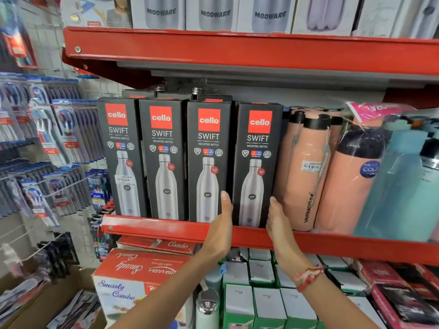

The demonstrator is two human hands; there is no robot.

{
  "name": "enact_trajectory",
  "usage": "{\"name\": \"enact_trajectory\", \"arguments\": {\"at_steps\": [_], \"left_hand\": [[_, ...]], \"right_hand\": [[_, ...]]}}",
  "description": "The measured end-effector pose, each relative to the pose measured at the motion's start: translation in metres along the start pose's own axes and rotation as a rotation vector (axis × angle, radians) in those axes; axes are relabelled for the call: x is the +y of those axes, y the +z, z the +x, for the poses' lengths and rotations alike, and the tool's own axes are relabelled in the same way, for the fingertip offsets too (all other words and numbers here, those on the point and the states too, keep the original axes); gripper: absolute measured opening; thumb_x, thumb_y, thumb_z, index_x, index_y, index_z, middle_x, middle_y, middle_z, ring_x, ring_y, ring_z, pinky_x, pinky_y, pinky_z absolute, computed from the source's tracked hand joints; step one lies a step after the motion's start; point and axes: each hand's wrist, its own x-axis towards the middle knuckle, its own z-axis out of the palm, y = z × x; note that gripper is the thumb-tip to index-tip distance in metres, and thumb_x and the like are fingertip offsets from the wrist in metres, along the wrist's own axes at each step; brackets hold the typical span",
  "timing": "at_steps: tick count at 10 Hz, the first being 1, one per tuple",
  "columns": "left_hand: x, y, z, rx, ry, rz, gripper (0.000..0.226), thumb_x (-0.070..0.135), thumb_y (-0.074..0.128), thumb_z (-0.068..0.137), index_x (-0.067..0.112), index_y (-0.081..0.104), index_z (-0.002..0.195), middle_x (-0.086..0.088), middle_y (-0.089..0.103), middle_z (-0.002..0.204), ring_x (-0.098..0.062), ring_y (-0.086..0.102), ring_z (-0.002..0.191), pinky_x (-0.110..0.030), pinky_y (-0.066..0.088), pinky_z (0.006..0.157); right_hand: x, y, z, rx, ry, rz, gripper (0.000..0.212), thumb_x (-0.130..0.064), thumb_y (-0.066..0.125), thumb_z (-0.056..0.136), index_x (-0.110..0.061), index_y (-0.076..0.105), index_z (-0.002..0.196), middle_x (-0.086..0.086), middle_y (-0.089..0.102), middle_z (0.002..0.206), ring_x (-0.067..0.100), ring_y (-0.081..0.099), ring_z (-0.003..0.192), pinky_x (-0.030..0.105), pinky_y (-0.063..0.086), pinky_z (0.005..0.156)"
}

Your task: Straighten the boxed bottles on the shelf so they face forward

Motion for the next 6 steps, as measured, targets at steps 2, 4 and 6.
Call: {"name": "enact_trajectory", "arguments": {"at_steps": [2, 4, 6], "left_hand": [[0.0, -0.011, -0.005, -0.016, -0.015, 0.045, 0.141, 0.103, 0.005, 0.035, 0.021, 0.02, 0.149, -0.004, 0.027, 0.157, -0.02, 0.027, 0.144, -0.042, 0.012, 0.12], [0.02, -0.015, -0.023, -0.074, -0.019, 0.015, 0.134, 0.102, 0.012, 0.039, 0.023, 0.032, 0.145, -0.002, 0.033, 0.154, -0.019, 0.029, 0.143, -0.043, 0.015, 0.12], [0.096, -0.035, -0.043, 0.278, 0.573, -0.034, 0.052, 0.056, 0.015, 0.095, 0.032, 0.048, 0.128, 0.012, 0.055, 0.126, -0.002, 0.05, 0.115, -0.01, 0.033, 0.104]], "right_hand": [[0.006, 0.009, -0.004, 0.001, -0.007, 0.022, 0.076, -0.062, 0.042, 0.087, -0.016, 0.033, 0.146, 0.005, 0.035, 0.154, 0.023, 0.034, 0.14, 0.044, 0.025, 0.117], [-0.012, 0.009, -0.017, 0.015, -0.119, 0.036, 0.074, -0.062, 0.042, 0.086, -0.019, 0.034, 0.146, -0.003, 0.036, 0.153, 0.018, 0.032, 0.142, 0.041, 0.023, 0.119], [-0.106, 0.026, -0.049, 0.132, -0.81, -0.151, 0.057, -0.048, 0.032, 0.097, -0.027, 0.023, 0.15, -0.009, 0.014, 0.162, 0.003, 0.008, 0.147, 0.034, 0.011, 0.122]]}}
